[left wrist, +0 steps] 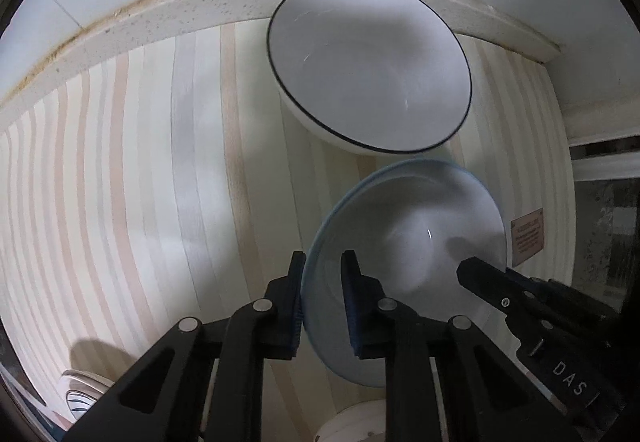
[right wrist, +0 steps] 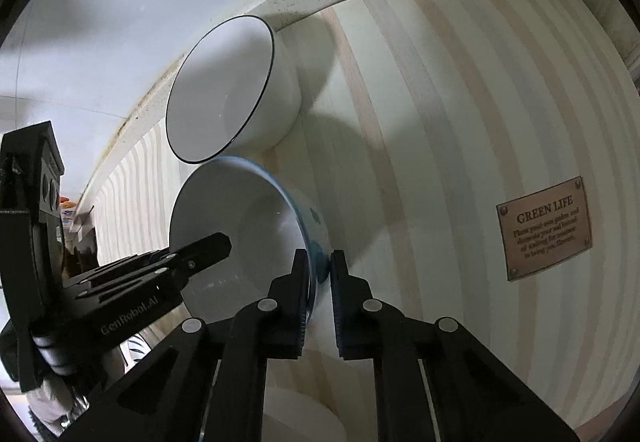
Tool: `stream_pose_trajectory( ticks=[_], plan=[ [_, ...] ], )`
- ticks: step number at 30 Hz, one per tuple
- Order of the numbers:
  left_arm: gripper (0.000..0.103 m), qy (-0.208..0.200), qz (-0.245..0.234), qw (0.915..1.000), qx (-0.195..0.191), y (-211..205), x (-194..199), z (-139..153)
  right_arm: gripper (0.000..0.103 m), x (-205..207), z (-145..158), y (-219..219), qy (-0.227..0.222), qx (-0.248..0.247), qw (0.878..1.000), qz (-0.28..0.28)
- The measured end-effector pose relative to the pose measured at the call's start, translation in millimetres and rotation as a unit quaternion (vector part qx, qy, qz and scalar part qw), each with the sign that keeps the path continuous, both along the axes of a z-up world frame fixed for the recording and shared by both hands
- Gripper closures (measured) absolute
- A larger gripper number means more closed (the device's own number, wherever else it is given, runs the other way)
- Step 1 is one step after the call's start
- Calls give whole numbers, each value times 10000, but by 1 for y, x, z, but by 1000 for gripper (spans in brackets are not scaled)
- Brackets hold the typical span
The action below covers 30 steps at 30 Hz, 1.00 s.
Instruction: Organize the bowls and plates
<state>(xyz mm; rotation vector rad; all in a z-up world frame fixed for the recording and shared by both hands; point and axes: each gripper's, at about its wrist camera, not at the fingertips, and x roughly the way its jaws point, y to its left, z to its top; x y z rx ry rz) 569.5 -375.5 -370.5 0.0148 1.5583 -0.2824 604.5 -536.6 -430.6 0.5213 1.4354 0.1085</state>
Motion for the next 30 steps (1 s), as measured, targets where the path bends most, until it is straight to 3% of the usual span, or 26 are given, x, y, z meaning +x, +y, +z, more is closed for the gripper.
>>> stream_pose_trajectory(
  ticks=[5,10,21,30],
  plan=[
    [88,-83,-58,9999,-11,-1,-11,15,92,-3,8,5,-15,-81,10000,50],
    [88,-298,-171,9994,-88,5,-23,45,92,-16,35,9,-166,-115,9997,136],
    [88,-572,-462,9970,-254,18,-79,98,92,-87,95,22,-408,-130,9989,215],
    [88,-568,-616,9962,-236,27,-124,104,92,-142,95,30,-259,-89,9994,228]
  ],
)
